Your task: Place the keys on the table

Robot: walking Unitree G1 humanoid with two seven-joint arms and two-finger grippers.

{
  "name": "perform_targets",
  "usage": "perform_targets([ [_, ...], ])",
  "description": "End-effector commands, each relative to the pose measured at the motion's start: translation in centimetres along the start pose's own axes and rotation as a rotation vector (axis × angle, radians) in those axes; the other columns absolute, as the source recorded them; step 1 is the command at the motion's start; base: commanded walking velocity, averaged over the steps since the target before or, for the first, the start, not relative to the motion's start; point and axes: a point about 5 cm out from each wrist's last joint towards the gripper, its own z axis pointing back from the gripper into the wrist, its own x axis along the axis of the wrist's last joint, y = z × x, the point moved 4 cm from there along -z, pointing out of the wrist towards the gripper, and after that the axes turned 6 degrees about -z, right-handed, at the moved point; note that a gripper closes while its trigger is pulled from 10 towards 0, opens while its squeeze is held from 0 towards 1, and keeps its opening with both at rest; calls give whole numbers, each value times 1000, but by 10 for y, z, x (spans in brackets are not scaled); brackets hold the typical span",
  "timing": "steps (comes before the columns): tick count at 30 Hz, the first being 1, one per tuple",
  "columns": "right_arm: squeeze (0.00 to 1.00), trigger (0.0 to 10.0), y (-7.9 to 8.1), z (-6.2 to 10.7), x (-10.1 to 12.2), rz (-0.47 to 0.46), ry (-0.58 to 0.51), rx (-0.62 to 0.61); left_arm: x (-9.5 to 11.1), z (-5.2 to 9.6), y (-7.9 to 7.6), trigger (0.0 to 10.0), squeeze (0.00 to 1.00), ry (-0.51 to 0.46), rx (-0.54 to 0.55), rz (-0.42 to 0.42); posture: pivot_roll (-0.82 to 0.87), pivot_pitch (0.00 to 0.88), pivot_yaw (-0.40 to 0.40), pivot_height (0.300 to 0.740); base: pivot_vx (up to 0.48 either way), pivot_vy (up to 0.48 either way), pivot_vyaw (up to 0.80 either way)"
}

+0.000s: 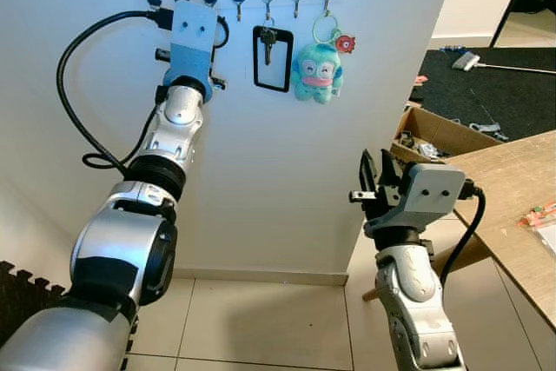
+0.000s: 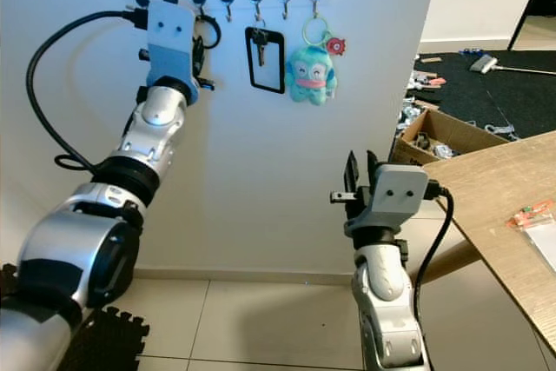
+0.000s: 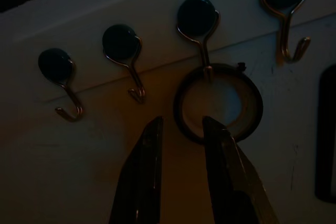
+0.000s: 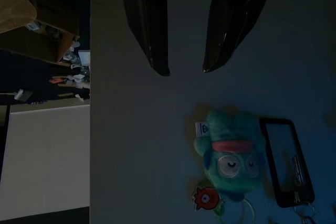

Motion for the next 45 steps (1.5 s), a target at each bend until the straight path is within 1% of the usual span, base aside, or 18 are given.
perform_targets([
  [1, 0, 10000, 0, 2, -2, -12, 14, -7, 2, -2, 1, 8745, 0, 4, 3, 7, -70, 199, 96, 740, 0, 0, 0],
  [14, 0, 10000, 1, 2, -2, -14, 14, -6, 11, -6, -2, 7176, 0, 0, -3, 6, -77, 204, 101, 740, 0, 0, 0],
  [15, 0, 10000, 1, 2, -2, -14, 13, -7, 12, -7, -1, 6510, 0, -1, -3, 4, -79, 204, 102, 740, 0, 0, 0],
  [17, 0, 10000, 1, 2, -2, -14, 13, -7, 12, -7, -1, 6510, 0, -1, -3, 4, -79, 204, 102, 740, 0, 0, 0],
  [20, 0, 10000, 0, 2, -2, -14, 13, -10, 13, -7, -2, 5686, 0, -1, -7, -2, -80, 206, 106, 740, 0, 0, 0],
  [21, 0, 10000, 0, 2, -2, -14, 13, -11, 14, -8, -3, 4941, 0, -1, -11, -5, -80, 205, 107, 740, 0, 0, 0],
  [25, 0, 10000, 0, 2, -1, -14, 12, -13, 14, -8, -3, 4627, 0, 4, -14, -13, -81, 207, 109, 740, 0, 0, 0],
  [27, 0, 10000, 0, 2, -1, -15, 11, -14, 13, -8, -3, 3490, 0, 9, -13, -19, -81, 210, 109, 740, 0, 0, 0],
  [31, 0, 10000, 0, 2, -1, -16, 11, -15, 12, -8, -2, 2157, 0, 11, -11, -25, -80, 209, 108, 740, 0, 0, 0],
  [33, 0, 10000, 0, 3, -1, -16, 11, -15, 12, -8, -1, 2157, 0, 11, -10, -26, -80, 209, 108, 740, 0, 0, 0],
  [34, 0, 10000, 0, 3, -1, -17, 12, -15, 11, -8, 0, 4078, 0, 12, -6, -25, -76, 208, 106, 740, 0, 0, 0],
  [35, 0, 10000, 0, 3, -1, -17, 12, -15, 11, -8, 0, 4078, 0, 12, -6, -25, -76, 208, 106, 740, 0, 0, 0],
  [36, 0, 10000, 0, 3, -1, -18, 13, -14, 10, -8, 2, 10000, 0, 13, 0, -21, -76, 208, 106, 740, 0, 0, 0],
  [40, 0, 10000, 1, 3, -2, -18, 13, -13, 10, -7, 4, 10000, 0, 11, 5, -15, -72, 207, 103, 740, 0, 0, 0],
  [41, 0, 10000, 1, 3, -2, -20, 14, -11, 10, -7, 4, 10000, 86, 7, 8, -13, -66, 210, 101, 740, 0, 0, 0],
  [42, 0, 10000, 1, 3, -2, -20, 14, -11, 10, -7, 4, 10000, 86, 7, 8, -13, -66, 210, 101, 740, 0, 0, 0],
  [43, 0, 10000, 2, 2, -2, -21, 15, -9, 10, -7, 6, 10000, 1000, 2, 12, -10, -66, 209, 100, 740, 0, 0, 0],
  [45, 0, 10000, 3, 2, -3, -24, 16, -5, 12, -7, 9, 10000, 1000, -11, 23, -3, -61, 211, 96, 740, 0, 0, 0],
])
